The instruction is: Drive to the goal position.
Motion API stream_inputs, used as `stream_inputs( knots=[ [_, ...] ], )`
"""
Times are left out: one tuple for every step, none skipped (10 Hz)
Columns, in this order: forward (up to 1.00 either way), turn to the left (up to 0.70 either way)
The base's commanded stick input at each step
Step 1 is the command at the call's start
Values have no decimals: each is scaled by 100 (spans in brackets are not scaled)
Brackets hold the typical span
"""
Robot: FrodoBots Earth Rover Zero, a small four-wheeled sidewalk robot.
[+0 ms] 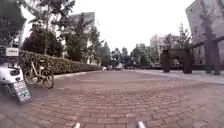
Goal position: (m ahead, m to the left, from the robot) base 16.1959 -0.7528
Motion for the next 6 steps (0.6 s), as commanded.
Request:
stream_inputs(
  knots=[
    [45,0],
    [45,0],
    [45,0],
    [45,0],
    [45,0],
    [45,0]
  ],
)
